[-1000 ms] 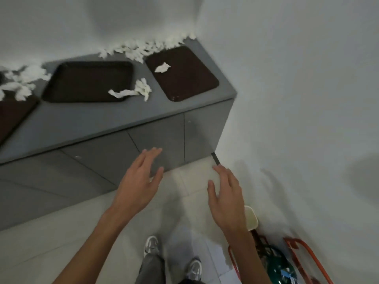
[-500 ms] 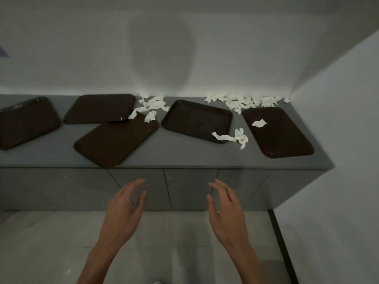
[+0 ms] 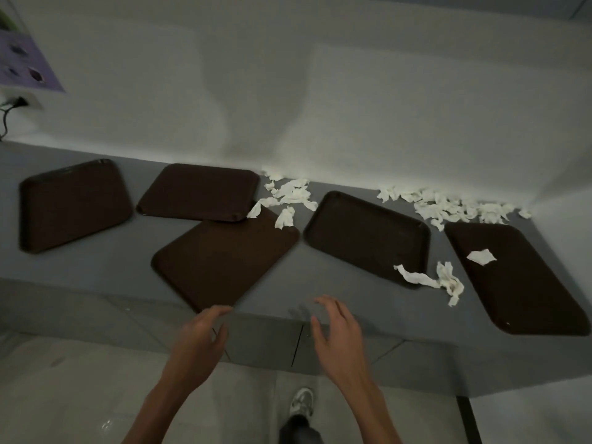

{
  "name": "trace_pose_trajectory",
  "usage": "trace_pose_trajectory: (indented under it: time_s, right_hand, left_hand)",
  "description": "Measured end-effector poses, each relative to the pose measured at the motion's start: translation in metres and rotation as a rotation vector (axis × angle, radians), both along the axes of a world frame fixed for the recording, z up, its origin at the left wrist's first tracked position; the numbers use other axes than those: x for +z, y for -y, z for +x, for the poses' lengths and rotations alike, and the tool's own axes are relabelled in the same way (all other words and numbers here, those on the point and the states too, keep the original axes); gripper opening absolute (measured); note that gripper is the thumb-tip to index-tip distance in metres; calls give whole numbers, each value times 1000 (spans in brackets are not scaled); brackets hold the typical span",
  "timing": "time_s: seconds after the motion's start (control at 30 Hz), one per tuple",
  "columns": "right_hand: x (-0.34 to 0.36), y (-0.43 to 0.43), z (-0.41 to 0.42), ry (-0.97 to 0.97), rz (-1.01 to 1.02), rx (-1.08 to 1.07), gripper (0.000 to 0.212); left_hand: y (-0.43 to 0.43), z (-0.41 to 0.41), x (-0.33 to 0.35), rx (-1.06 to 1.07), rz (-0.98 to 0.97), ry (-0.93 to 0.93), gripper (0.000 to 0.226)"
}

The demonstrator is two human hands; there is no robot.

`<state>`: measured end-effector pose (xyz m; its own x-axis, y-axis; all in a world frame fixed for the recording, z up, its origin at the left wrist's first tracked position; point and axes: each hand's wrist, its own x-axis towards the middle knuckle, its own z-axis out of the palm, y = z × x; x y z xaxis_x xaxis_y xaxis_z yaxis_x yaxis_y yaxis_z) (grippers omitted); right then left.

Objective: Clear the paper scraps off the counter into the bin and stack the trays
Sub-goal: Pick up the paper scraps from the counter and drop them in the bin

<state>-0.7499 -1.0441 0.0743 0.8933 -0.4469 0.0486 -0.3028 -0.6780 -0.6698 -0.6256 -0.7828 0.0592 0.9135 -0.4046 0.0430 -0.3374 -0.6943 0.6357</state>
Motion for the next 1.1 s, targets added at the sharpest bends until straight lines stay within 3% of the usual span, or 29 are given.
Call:
trace_pose_trajectory:
  time_s: [0.3, 0.47, 0.63, 0.7, 0.77, 0.83, 0.97, 1.1]
  right_hand:
    - [-24, 58, 191, -90, -25, 186, 44]
    - [-31, 84, 313, -274, -144, 220, 53]
    - [-61, 111, 405, -476, -144, 202, 76]
    - [-76, 115, 421, -520, -153, 216, 67]
    - [-83, 116, 430, -475, -161, 209, 34]
    - [-81, 114, 431, -428, -124, 139, 18]
    - [-63, 105, 424, -307, -76, -33, 19]
    - [-48, 88, 404, -201, -59, -163, 20]
  left_hand:
    - [76, 130, -11, -6, 90, -5, 29]
    - [109, 199, 6, -80, 126, 28, 30]
    - [142, 277, 7, -256, 287, -1, 35]
    - [158, 306, 4, -412, 412, 35, 39]
    - [173, 335, 2, -514, 499, 63, 42]
    - [187, 363, 0, -577, 562, 93, 44]
    - [216, 420, -17, -616, 654, 135, 53]
    - [234, 462, -38, -733, 703, 99, 87]
